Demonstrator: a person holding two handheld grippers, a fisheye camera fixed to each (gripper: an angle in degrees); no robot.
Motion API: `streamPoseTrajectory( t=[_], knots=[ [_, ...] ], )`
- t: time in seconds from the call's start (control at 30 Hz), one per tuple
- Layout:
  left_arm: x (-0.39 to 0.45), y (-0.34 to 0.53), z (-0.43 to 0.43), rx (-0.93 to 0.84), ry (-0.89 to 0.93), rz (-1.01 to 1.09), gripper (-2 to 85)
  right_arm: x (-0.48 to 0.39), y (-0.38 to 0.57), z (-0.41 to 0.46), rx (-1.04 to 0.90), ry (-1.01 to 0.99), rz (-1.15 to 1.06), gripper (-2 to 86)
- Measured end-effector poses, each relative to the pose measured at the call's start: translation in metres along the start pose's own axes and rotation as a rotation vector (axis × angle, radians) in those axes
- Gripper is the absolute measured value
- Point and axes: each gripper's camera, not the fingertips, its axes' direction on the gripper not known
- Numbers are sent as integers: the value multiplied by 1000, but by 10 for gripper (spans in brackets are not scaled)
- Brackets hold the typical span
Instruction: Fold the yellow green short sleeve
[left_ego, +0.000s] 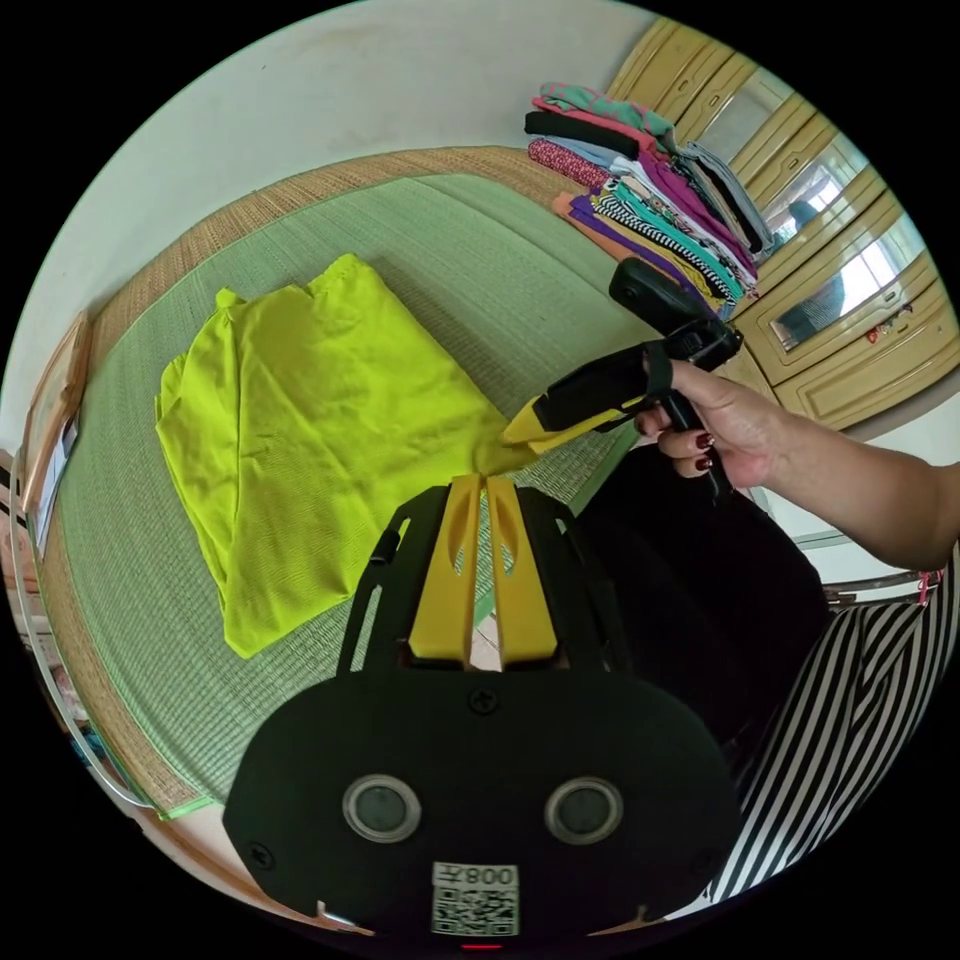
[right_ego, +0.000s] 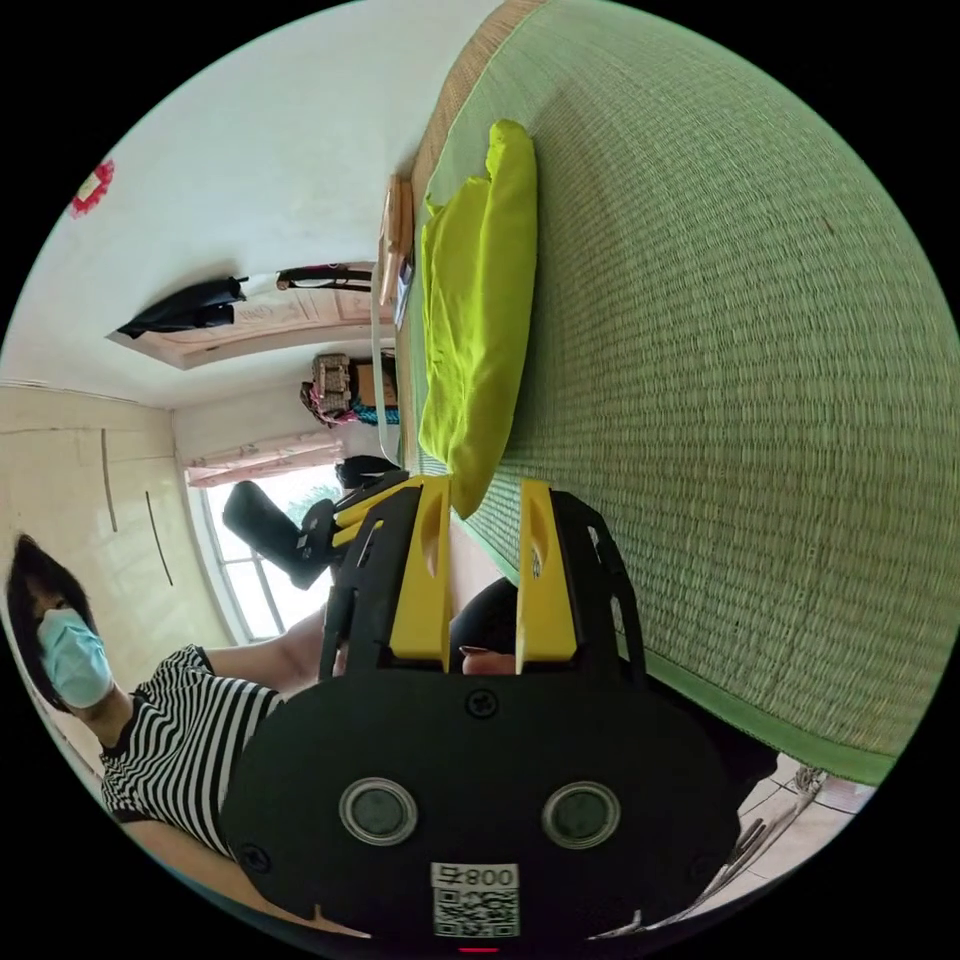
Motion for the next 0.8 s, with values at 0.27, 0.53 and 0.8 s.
streamPoseTrajectory(
  t=[0.27,0.53,0.8],
  knots=[
    [-45,31,-9,17,63,-57,16,-6,1,-24,11,-130,28,44],
    [-142,120,-35,195,394,-434,43,-54,12,-61,20,-108,-24,19],
    [-221,223,-18,444,848,-884,81,-118,18,-85,3,-124,-89,16]
  ],
)
